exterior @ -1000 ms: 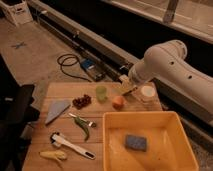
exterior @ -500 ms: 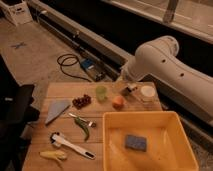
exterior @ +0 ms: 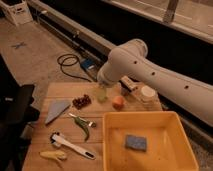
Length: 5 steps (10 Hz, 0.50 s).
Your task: Place banana in plastic cup
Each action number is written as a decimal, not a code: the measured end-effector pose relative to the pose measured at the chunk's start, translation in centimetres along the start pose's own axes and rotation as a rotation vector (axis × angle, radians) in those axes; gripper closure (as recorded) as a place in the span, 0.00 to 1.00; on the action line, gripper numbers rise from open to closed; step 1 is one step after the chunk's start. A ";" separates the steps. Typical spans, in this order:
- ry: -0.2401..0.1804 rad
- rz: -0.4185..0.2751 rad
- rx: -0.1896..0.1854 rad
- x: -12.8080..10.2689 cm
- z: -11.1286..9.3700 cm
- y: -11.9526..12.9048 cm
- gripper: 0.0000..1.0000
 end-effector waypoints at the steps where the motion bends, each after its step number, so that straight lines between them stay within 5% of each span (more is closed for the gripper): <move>1: -0.005 -0.024 -0.042 -0.4 0.9 1.7 0.29; 4: -0.006 -0.074 -0.156 0.0 3.2 7.3 0.29; 5: -0.006 -0.074 -0.159 0.1 3.2 7.4 0.29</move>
